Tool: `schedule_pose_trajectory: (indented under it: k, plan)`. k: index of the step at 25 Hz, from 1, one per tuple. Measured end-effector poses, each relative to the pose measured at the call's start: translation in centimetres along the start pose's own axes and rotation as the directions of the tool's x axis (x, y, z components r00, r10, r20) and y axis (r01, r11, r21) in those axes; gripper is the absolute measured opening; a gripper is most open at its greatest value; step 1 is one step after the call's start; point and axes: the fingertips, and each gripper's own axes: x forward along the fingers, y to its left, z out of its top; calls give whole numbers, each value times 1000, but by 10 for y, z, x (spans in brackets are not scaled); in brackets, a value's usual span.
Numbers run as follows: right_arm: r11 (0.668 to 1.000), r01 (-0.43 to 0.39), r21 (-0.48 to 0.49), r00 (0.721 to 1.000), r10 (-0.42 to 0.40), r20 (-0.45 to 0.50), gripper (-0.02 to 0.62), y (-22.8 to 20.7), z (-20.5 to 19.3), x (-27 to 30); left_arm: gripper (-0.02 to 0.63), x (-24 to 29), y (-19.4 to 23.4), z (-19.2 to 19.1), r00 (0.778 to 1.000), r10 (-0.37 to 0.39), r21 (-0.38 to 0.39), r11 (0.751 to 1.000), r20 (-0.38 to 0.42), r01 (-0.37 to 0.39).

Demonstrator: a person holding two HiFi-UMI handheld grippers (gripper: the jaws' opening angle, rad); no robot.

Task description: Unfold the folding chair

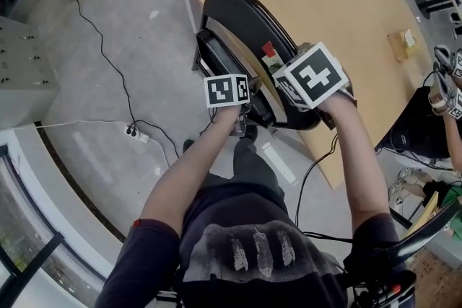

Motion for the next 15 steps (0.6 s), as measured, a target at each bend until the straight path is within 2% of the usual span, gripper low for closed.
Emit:
schedule_pose_trajectory:
  k: [3,9,11,15]
  plan:
    - [1000,17,10,999,-17,-39,126,0,-7,3,382,11,18,-15,998,24,14,1000,-58,-23]
    - [1000,24,13,999,-24,-49,120,-2,-6,5,377,23,17,-4,999,-27,-46,999,-47,25]
    - [1000,21,12,999,-20,-50,120,-1,-7,6,341,29,18,-4,997,-31,-48,998,-66,28]
    - [1000,21,11,998,-20,-51,117,-2,-7,5,299,33,12,-6,990,-114,-85,991,-84,107]
